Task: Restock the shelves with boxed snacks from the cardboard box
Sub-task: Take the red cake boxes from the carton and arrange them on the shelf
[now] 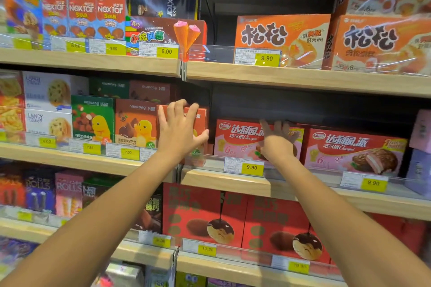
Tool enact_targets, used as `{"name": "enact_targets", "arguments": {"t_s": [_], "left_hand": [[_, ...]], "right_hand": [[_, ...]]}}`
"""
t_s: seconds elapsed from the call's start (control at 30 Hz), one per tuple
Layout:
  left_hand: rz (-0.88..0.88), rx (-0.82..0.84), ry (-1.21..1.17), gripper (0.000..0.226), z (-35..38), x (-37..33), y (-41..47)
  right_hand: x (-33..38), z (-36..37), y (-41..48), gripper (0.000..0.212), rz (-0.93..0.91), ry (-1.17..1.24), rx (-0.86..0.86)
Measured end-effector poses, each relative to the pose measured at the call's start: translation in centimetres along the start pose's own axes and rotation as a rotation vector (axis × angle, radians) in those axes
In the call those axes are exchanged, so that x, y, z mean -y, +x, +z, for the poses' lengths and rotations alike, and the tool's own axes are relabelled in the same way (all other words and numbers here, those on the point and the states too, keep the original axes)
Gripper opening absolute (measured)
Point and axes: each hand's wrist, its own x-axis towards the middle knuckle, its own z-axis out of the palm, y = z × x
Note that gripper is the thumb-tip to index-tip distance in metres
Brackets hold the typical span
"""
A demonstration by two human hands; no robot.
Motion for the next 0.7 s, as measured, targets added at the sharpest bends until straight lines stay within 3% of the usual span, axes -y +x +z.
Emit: {"name": "enact_targets", "arguments": {"t_s": [0.17,0.33,0.7], "left_hand": [[0.019,0.011,0.037,0.065,-0.3,0.0,-0.1],[-0.015,0.053,0.036,0.066,0.1,-0.4,0.4],[-0.057,0.067,0.043,0.066,0.3,-0.7,0.8]], "right_hand": [[0.4,-0.8,-1.1,0.059,0.012,0.029,0.075],[0.1,-0.1,-1.0,0.081,-0.007,0.093,-0.001],[-0.5,-0.4,-1.5,0.076,-0.036,0.141,0.037]]}}
